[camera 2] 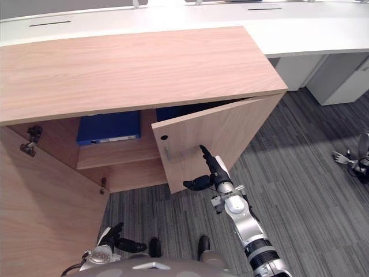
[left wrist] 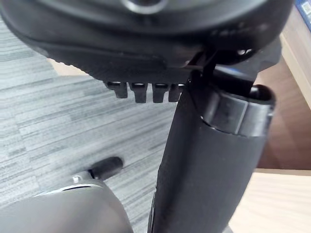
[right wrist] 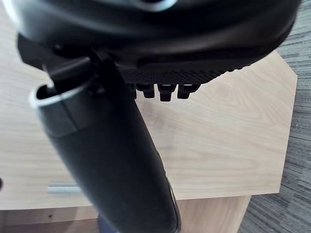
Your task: Walk over to the cabinet, pick up the folder, carry it to the office cabinet, place the folder inside the office cabinet, then close the office cabinet door
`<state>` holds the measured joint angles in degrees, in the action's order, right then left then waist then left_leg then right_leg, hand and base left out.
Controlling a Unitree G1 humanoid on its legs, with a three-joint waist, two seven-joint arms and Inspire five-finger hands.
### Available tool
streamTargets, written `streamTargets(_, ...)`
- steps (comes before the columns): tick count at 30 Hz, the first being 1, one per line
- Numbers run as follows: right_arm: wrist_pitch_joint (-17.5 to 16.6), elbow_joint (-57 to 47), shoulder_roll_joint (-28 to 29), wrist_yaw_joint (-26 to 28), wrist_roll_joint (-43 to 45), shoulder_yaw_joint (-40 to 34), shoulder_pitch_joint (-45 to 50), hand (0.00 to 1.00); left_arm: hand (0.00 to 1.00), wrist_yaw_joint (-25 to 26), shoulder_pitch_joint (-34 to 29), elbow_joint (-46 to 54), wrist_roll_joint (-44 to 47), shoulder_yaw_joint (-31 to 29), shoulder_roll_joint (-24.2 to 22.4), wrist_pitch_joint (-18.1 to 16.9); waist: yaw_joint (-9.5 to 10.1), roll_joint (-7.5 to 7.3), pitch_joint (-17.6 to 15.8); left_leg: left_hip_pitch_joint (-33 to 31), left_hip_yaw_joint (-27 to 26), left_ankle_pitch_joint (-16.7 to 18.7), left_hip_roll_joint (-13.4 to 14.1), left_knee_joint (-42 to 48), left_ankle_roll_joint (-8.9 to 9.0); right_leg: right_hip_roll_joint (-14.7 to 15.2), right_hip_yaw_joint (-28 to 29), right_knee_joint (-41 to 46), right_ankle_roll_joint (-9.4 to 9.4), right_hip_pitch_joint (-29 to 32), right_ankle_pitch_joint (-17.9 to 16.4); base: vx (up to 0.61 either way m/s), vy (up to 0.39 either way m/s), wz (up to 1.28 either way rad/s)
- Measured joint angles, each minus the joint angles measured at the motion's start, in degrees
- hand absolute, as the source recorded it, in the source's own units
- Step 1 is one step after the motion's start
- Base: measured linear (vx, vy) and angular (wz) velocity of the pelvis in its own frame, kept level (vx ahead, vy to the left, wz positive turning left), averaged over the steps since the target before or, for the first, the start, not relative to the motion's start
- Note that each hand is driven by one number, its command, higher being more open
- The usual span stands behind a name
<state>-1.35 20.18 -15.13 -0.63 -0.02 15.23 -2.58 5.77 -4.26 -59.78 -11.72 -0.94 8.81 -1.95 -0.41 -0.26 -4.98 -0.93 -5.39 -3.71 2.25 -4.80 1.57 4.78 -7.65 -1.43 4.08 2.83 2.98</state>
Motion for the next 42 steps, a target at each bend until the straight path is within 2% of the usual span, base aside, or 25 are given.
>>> streamTargets(10, 0.1, 13.1, 2.7, -3.0, -2.3, -7.8, -1.0, 1.00, 1.00, 0.0, -1.6, 1.2, 1.0, 0.0, -0.2, 0.0, 0.08, 0.51, 0.0, 0.3, 1.4, -0.3, -0.6, -0.2, -0.26, 0.6, -1.4, -0.2, 0.20, -1.0, -0.2, 0.01, 0.015, 0.08)
streamTargets(24, 0.5, 31.5, 9.0, -4.2, -2.8, -18.5, 8.6, 1.00, 1.00, 0.1, -2.0, 1.1, 2.3, -0.1, -0.4, 0.1, -0.60, 0.70, 0.1, 1.6, 0.8, -0.2, -0.5, -0.5, -0.14, 0.5, -0.7, -0.4, 0.17, -2.1, -0.2, 0.00, 0.002, -0.02)
streamTargets(31, 0.8, 33.5, 9.1, -5.3, -2.7, -20.9, 8.8, 1.00, 1.00, 0.2, -2.4, 1.0, 4.5, -0.6, -0.3, 0.1, -0.62, 0.28, -0.1, 2.9, -1.9, 0.3, -0.3, -0.5, 0.01, 0.3, 1.8, -0.2, 0.42, -1.9, 0.0, -0.02, 0.008, -0.20)
streamTargets(33, 0.8, 33.7, 9.1, -5.6, -2.7, -20.9, 8.7, 1.00, 1.00, 0.2, -2.4, 1.0, 4.9, -0.6, -0.2, 0.1, -0.68, 0.16, -0.2, 2.7, -2.0, 0.4, -0.3, -0.3, 0.08, 0.3, 1.9, 1.1, 0.27, -1.1, -0.4, -0.01, 0.002, -0.05)
streamTargets(36, 1.0, 34.7, 9.3, -5.7, -2.7, -20.9, 7.8, 1.00, 1.00, 0.2, -2.0, 1.1, 6.0, -1.1, -0.1, 0.1, -0.68, -0.22, -0.6, 1.5, -1.5, 0.3, -0.4, -0.3, 0.17, 0.7, 2.0, 5.9, 0.65, 1.9, -3.1, -0.02, -0.003, 0.12)
streamTargets(42, 1.2, 34.8, 10.5, -6.2, -2.2, -23.2, 7.8, 1.00, 1.00, 1.3, -2.0, 1.1, 9.5, -5.1, -1.1, 0.1, -0.20, -0.30, -0.7, -0.5, 4.7, -0.5, -1.0, -0.2, -0.03, 1.6, -3.1, 7.1, 0.30, 1.1, -5.5, 0.04, -0.019, 0.50)
